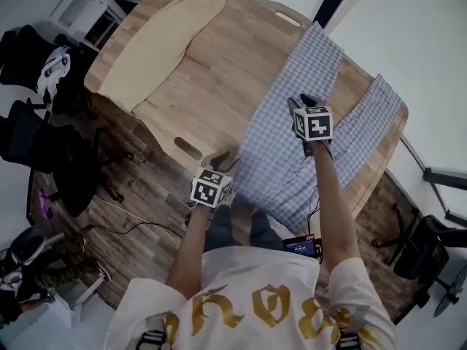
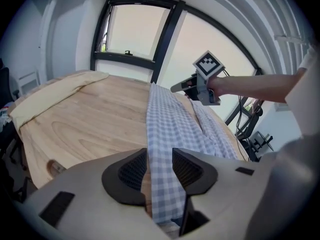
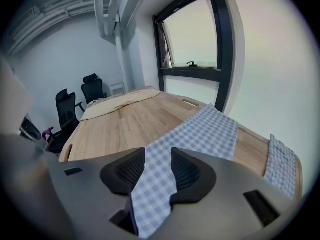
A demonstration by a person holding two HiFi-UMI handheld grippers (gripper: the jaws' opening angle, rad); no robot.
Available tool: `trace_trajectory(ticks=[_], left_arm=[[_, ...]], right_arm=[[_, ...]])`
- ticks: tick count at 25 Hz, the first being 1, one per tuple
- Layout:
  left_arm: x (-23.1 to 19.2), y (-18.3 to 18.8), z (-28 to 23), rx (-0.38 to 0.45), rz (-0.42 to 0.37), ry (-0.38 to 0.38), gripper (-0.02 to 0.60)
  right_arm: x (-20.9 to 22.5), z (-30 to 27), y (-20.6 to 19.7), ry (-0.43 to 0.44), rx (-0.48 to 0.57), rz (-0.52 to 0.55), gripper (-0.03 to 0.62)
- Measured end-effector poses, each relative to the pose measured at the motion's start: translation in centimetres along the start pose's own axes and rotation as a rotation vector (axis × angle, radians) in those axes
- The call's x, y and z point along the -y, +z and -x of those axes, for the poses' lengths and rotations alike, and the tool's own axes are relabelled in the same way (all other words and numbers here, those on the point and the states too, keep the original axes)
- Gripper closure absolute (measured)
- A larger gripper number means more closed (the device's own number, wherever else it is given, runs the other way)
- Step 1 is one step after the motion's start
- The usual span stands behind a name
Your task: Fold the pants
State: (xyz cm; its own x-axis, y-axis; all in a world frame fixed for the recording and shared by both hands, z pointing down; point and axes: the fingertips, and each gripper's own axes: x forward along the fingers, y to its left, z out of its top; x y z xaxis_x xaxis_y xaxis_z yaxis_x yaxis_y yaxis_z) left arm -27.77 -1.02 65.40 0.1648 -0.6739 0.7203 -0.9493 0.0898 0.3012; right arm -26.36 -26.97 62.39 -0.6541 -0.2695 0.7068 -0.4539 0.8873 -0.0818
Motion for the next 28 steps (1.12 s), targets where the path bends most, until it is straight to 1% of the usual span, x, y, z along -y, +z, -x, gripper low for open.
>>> trace_trajectory(ticks=[3, 6, 8, 13, 18, 20, 21, 22, 23, 24, 26, 28], left_arm=[[0.2, -1.4, -0.5, -0.058, -0.004, -0.013, 0.380], [0.0, -2.1, -1.0, -0.107, -0.021, -0.009, 0.377], [-0.3, -2.2, -1.2, -0.136, -0.027, -0.007, 0.377], [-1.2, -1.8, -1.9, -0.167, -0.039, -0.026, 0.377], [-1.4, -1.2, -3.1, -0.208, -0.086, -0.045, 0.379], [-1.8, -1.3, -3.8, -0.238, -0.105, -0.039, 0.404], [-2.1, -1.6, -4.2, -0.264, -0.119, -0.030, 0.431], [-2.3, -2.0, -4.5, -0.297, -0.139, -0.020, 0.482], [-2.4, -2.5, -4.8, -0.328, -0.161, -0.014, 0.519], [-2.4, -2.9, -5.1, -0.352, -0.178, -0.015, 0.525], [-2.1, -3.5, -5.5, -0.367, -0.174, -0.036, 0.534], [-1.7, -3.6, -5.6, -0.355, -0.133, -0.063, 0.538]], right_arm=[[-0.1, -3.0, 1.0, 0.024, -0.035, -0.026, 0.368], [0.3, -5.7, 2.5, 0.000, -0.055, -0.027, 0.367], [0.5, -7.2, 3.1, -0.017, -0.076, -0.049, 0.365], [0.4, -10.7, 2.4, -0.015, -0.139, -0.100, 0.344], [1.6, -12.6, 1.7, -0.070, -0.179, -0.093, 0.344], [1.8, -13.2, 1.7, -0.090, -0.186, -0.070, 0.361], [1.9, -13.4, 1.7, -0.096, -0.184, -0.060, 0.379], [2.0, -13.5, 1.7, -0.098, -0.178, -0.056, 0.388], [2.2, -13.6, 1.7, -0.099, -0.169, -0.058, 0.404], [2.3, -13.6, 1.7, -0.100, -0.161, -0.063, 0.437], [2.5, -13.6, 1.7, -0.095, -0.162, -0.067, 0.545], [2.6, -13.6, 1.6, -0.076, -0.173, -0.069, 0.560]])
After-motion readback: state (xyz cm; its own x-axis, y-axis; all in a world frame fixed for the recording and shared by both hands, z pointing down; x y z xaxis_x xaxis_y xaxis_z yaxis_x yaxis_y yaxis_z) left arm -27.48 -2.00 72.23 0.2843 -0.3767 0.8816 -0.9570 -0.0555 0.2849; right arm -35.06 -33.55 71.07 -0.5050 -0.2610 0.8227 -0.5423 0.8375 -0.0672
